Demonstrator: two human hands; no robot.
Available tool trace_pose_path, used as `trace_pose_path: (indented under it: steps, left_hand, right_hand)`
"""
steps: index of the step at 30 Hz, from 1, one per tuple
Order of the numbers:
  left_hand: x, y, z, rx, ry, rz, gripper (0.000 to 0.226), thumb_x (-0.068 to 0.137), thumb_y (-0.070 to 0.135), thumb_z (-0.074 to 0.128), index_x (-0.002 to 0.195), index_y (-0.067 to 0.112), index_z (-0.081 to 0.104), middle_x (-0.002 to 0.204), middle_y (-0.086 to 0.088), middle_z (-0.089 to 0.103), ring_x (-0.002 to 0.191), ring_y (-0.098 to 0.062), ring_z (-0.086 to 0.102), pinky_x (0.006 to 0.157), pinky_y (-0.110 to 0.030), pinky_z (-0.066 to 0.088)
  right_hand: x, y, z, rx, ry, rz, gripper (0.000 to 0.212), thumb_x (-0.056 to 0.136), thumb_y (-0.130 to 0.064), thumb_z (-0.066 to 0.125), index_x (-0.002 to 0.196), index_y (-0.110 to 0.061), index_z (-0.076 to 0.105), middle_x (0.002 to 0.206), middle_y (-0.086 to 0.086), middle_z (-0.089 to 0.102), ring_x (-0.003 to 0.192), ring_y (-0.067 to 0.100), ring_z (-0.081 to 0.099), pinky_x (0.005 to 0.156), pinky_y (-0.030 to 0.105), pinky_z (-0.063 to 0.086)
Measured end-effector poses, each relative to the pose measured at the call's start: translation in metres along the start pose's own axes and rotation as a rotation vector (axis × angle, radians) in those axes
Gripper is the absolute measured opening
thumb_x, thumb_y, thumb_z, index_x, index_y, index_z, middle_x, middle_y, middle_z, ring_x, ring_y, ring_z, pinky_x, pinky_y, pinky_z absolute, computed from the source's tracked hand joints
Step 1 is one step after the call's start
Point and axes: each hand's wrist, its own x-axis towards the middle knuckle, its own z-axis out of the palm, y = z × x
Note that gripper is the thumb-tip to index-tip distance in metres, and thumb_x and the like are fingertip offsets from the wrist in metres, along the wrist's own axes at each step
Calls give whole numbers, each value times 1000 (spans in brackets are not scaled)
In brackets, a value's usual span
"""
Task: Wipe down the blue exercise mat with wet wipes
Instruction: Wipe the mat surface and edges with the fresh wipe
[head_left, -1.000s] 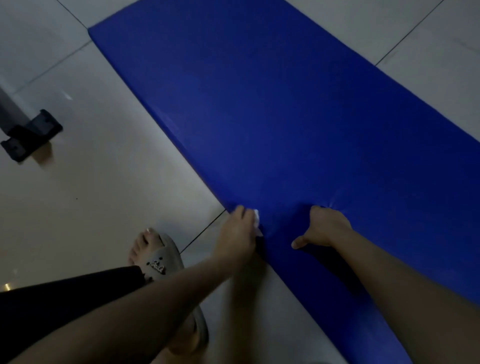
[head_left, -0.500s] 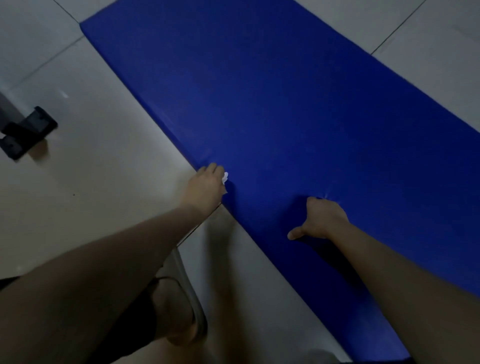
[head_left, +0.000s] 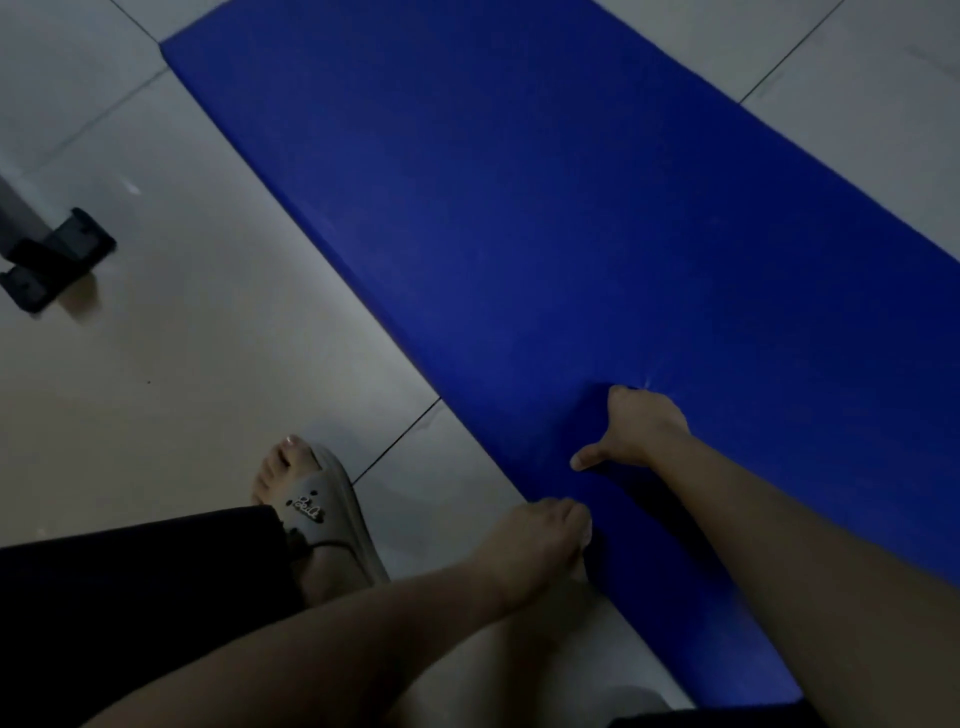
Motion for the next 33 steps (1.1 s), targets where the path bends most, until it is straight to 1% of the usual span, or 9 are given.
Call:
trace_pose_path:
  steps: [4, 8, 12, 16, 20, 23, 27, 30, 33]
  left_hand:
    - [14, -24, -42, 76, 50, -68, 9, 99, 20, 55, 107, 17, 56, 107, -3, 60, 99, -18, 55, 88, -31, 43]
    - [34, -77, -103, 141, 184, -468, 11, 103, 28, 49, 97, 20, 54, 100, 2, 58, 90, -17, 55, 82, -33, 45]
    - [37, -79, -94, 21, 466, -753, 13, 103, 29, 51, 106, 18, 56, 102, -1, 61, 90, -17, 59, 85, -36, 53]
    - [29, -25, -40, -130, 432, -676, 7, 101, 31, 52, 98, 25, 53, 97, 6, 57, 87, -10, 55, 81, -30, 52]
    - [14, -1, -10, -165, 292, -495, 8, 102, 32, 51, 94, 31, 49, 99, 10, 55, 88, -6, 51, 84, -26, 47]
    - [8, 9, 1, -204, 272, -471, 15, 104, 39, 44, 89, 36, 44, 91, 15, 52, 79, -1, 48, 76, -20, 43]
    - [20, 21, 4, -461, 418, -776, 16, 103, 36, 51, 89, 30, 47, 89, 8, 55, 76, -5, 54, 68, -22, 47]
    - [25, 38, 11, -750, 621, -1053, 18, 98, 36, 61, 99, 25, 46, 102, 1, 60, 83, -9, 62, 78, -33, 58]
    - [31, 40, 10, -986, 636, -1213, 33, 95, 38, 66, 110, 19, 43, 99, 1, 60, 85, -14, 65, 77, -34, 59]
  right_hand:
    - [1, 1, 1, 15, 11, -5, 101, 58, -75, 81, 127, -10, 46, 122, 7, 57, 111, 26, 57, 80, 35, 51]
    - [1, 2, 1, 18, 10, -11, 96, 58, -74, 81, 122, -10, 47, 114, 5, 58, 105, 24, 57, 77, 35, 50]
    - [0, 2, 0, 20, 4, -7, 98, 57, -76, 81, 121, -11, 46, 114, 4, 57, 103, 23, 57, 75, 34, 48]
    - [0, 0, -2, 21, 3, -2, 96, 57, -75, 81, 121, -12, 46, 104, 2, 53, 96, 22, 53, 73, 34, 48]
    - [1, 1, 0, 32, 2, -14, 96, 56, -75, 82, 119, -12, 46, 104, 2, 52, 100, 23, 55, 73, 35, 48]
    - [-2, 4, 2, 49, 20, -17, 99, 58, -75, 81, 125, -11, 46, 109, 5, 56, 102, 25, 56, 75, 36, 50]
    - [-14, 7, 11, 83, 73, -3, 102, 70, -71, 76, 141, -9, 37, 139, 16, 46, 113, 31, 57, 83, 42, 54]
    - [-30, 12, 20, 131, 120, -16, 70, 83, -59, 72, 126, -10, 46, 134, 14, 47, 99, 26, 59, 79, 41, 55]
    - [-54, 18, 32, 63, 104, 4, 63, 87, -55, 69, 127, -12, 46, 130, 11, 46, 104, 25, 56, 80, 39, 54]
